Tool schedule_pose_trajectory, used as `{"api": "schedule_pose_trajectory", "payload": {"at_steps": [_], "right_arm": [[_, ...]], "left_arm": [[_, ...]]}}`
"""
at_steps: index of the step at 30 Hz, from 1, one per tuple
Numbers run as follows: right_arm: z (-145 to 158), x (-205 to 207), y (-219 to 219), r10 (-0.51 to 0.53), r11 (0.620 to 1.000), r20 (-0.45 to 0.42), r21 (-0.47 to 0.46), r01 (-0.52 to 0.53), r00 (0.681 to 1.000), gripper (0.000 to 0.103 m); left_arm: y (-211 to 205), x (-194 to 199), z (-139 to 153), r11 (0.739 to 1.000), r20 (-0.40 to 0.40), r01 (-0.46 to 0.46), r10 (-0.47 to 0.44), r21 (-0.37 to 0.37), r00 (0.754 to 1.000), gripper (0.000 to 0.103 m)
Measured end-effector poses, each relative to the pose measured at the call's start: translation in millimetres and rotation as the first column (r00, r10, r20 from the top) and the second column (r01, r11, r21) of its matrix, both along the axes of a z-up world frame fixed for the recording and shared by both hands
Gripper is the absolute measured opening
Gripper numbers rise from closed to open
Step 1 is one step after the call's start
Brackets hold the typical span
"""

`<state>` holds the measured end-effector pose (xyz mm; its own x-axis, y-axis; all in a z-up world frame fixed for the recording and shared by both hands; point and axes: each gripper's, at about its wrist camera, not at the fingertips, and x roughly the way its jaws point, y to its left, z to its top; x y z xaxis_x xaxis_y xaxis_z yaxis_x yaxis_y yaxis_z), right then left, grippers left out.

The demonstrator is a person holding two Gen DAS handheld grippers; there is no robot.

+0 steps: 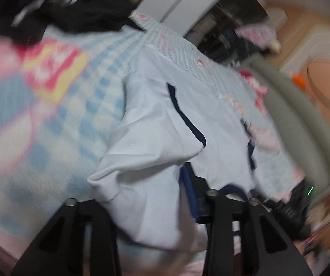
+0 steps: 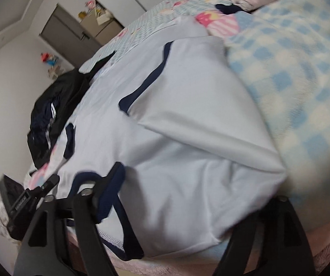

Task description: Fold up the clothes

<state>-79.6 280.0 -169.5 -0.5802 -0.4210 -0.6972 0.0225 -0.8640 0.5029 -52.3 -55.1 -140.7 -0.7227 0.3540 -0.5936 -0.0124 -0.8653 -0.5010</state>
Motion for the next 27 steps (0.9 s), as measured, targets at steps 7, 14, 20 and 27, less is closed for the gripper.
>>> {"api": "schedule_pose_trajectory", "payload": {"at_steps": [7, 14, 20, 27], "right_arm": [[15, 11, -2, -0.013, 0.994, -0.066, 0.11, 0.021, 0.998, 0.045], [-4, -10, 3, -0.004, 1.0, 0.012, 0.007, 0.004, 1.0, 0.068], [3, -3, -3, 0.006, 0.996, -0.017, 0.084, -0.004, 1.0, 0.046], [41, 18, -10, 0.036, 0.981, -0.147, 0.192, -0.007, 0.989, 0.007]], "left_arm": [[-7, -8, -13, 0.992, 0.04, 0.047, -0.052, 0.12, 0.998, 0.03], [-5, -12, -27, 0.985, 0.065, 0.051, -0.063, 0.164, 0.996, 0.057], [-5, -7, -22, 0.992, 0.052, 0.04, -0.046, 0.119, 0.998, 0.013], [8, 10, 21, 0.997, -0.012, 0.057, -0.058, -0.051, 0.998, 0.004]]}}
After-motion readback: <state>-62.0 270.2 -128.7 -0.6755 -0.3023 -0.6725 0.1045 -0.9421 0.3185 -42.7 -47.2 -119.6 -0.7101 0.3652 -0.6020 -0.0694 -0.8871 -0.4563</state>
